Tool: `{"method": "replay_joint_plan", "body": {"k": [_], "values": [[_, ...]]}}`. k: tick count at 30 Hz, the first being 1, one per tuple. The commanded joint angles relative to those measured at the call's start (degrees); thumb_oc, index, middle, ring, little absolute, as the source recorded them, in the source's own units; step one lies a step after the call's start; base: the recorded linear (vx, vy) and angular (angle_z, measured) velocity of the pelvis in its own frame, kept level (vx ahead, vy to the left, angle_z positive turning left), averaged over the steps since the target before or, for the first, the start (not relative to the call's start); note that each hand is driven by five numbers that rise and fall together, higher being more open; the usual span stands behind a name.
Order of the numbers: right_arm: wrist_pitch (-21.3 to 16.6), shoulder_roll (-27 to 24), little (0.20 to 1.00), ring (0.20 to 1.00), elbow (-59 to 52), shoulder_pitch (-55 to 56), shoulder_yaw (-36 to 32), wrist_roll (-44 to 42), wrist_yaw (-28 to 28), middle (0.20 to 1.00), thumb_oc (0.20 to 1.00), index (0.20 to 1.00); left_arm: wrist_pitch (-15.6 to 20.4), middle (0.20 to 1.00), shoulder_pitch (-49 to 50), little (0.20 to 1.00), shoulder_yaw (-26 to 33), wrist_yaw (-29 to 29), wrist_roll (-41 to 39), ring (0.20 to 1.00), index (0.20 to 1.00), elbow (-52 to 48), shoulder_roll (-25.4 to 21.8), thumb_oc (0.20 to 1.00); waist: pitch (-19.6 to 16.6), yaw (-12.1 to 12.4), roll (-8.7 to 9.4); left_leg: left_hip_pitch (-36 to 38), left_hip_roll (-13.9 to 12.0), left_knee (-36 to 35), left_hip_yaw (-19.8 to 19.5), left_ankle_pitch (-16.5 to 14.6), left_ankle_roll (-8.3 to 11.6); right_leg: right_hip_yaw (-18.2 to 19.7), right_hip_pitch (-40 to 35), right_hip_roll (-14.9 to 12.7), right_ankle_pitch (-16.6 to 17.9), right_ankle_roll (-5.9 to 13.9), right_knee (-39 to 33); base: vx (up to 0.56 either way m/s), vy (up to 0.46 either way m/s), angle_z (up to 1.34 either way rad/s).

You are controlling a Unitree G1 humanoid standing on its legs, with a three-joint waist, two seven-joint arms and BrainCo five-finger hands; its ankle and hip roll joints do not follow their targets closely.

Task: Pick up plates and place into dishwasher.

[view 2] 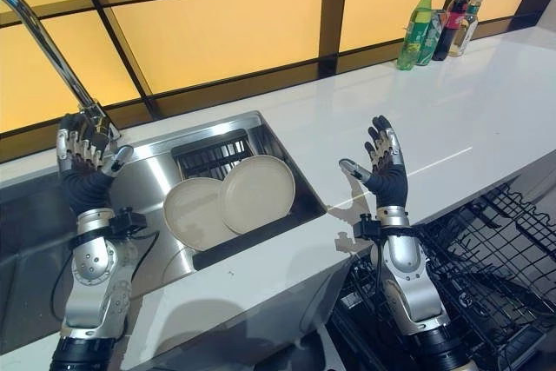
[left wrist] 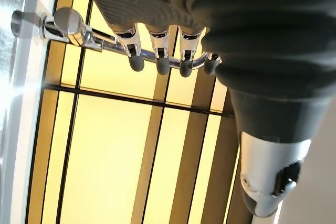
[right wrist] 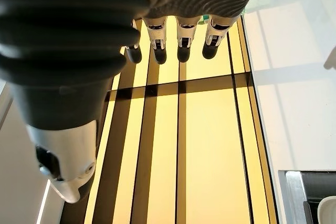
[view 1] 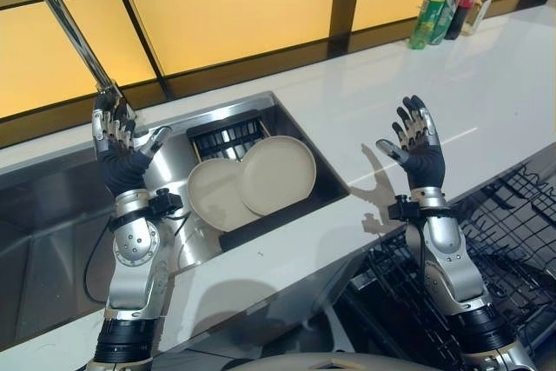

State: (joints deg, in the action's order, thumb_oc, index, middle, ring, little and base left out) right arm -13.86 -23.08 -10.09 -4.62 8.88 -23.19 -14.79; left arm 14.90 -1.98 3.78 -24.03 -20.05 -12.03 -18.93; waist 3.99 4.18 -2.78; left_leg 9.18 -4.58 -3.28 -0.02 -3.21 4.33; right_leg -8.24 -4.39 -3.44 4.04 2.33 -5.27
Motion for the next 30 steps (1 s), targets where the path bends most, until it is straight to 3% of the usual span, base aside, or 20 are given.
{"method": "replay_joint_plan", "body": {"k": [1,13,17,25,30], "values": [[-3.5,1.1,1.000,1.000,-2.2,-2.9,-1.2,0.4,0.1,1.000,1.000,1.000,3.1,1.000,-0.5,1.000,0.6,2.0,-1.4,1.000,1.000,1.2,-4.1,1.000,-3.5,0.7,2.57,-5.9,-0.2,-1.6,-0.5,3.6,1.05,-2.2,-2.8,-3.7,-6.0,3.18,1.5,0.00,0.000,0.00],[-3.8,1.5,1.000,1.000,-2.2,-1.9,-1.3,0.3,0.2,1.000,1.000,1.000,1.4,1.000,-0.8,1.000,0.4,2.4,0.6,1.000,1.000,1.2,-4.9,1.000,-3.6,0.2,2.50,-5.4,-0.3,-1.7,0.0,3.3,0.88,-2.1,-2.9,-3.6,-5.8,3.33,1.2,0.00,-0.009,0.00],[-4.0,1.4,1.000,1.000,-2.1,-1.8,-1.2,0.0,0.4,1.000,1.000,1.000,-0.9,1.000,-0.9,1.000,0.2,3.0,0.7,1.000,1.000,1.3,-5.3,1.000,-3.5,-0.1,2.49,-5.2,-0.5,-1.7,0.3,3.3,0.97,-1.9,-2.8,-3.3,-5.7,3.22,1.1,-0.01,-0.050,-0.01],[-2.2,1.0,1.000,1.000,-2.6,-1.2,-1.2,-0.4,2.1,1.000,1.000,1.000,-2.9,1.000,-0.6,1.000,0.7,5.9,0.9,1.000,1.000,1.2,-6.8,1.000,-3.3,-0.9,2.34,-5.3,-1.7,-0.4,1.0,4.0,1.54,0.0,-2.2,-1.4,-5.8,2.05,1.6,-0.01,-0.083,-0.04],[-0.7,-0.9,1.000,1.000,-2.5,-1.2,-0.7,-0.2,2.3,1.000,1.000,1.000,-3.3,1.000,-1.4,1.000,1.2,8.2,1.7,1.000,1.000,1.5,-7.7,1.000,-1.4,-1.0,3.45,-10.2,-0.4,11.7,-0.7,1.6,2.26,1.8,-1.6,-1.1,-6.0,0.67,3.4,0.01,-0.079,-0.09]]}}
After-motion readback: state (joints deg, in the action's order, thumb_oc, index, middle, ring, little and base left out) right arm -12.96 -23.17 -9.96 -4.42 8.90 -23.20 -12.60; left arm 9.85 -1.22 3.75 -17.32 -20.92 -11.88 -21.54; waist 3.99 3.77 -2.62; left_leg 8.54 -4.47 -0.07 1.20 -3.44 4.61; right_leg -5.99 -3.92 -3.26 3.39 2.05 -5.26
